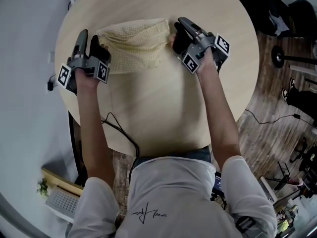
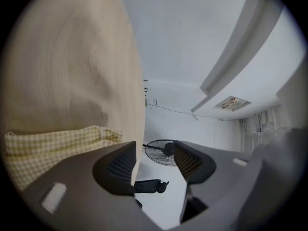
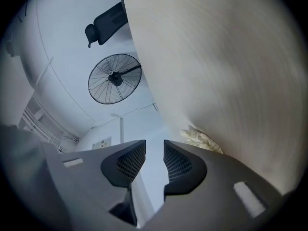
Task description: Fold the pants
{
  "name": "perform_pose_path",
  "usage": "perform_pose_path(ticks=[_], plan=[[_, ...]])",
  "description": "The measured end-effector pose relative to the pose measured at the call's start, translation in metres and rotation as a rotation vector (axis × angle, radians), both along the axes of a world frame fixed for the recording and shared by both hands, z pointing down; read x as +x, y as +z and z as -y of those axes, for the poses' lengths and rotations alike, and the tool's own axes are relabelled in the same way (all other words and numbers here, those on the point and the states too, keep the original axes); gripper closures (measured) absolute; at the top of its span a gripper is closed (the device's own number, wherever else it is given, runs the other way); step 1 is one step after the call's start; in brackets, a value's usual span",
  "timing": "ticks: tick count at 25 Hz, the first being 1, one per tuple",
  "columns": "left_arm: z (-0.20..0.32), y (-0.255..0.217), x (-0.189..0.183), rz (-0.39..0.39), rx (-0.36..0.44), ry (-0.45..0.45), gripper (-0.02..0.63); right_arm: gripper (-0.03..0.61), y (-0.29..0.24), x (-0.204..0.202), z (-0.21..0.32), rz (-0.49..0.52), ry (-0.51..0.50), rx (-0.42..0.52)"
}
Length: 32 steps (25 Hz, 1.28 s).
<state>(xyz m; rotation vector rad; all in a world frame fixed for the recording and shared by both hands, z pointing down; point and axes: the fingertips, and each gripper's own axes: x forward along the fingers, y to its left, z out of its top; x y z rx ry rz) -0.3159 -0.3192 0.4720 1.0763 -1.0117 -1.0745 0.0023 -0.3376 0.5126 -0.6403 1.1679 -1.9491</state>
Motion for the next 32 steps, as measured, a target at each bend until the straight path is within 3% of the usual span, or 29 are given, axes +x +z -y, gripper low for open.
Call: perform_pose_path(ticks=[7,12,20,23,32], plan=[[0.001,-0.016,0.007,0.052,0.039,0.023,0.345,0.492,-0.032,0.007,0.005,-0.003,0.006,0.142],[-0.008,-0.036,0.011,0.128,0.094,0.076,0.347,0.492,-0.047,0.001,-0.010,-0.062,-0.049,0.202],[-0.032,-0.051,0.026,0.286,0.108,0.172,0.347,0.529,-0.068,0.003,-0.032,-0.143,-0.081,0.251],[-0.041,-0.063,0.036,0.362,0.135,0.219,0.350,0.538,-0.076,0.003,-0.041,-0.188,-0.106,0.272],[-0.084,-0.099,0.061,0.661,0.218,0.336,0.471,0.555,-0.108,-0.007,-0.083,-0.351,-0.191,0.353]])
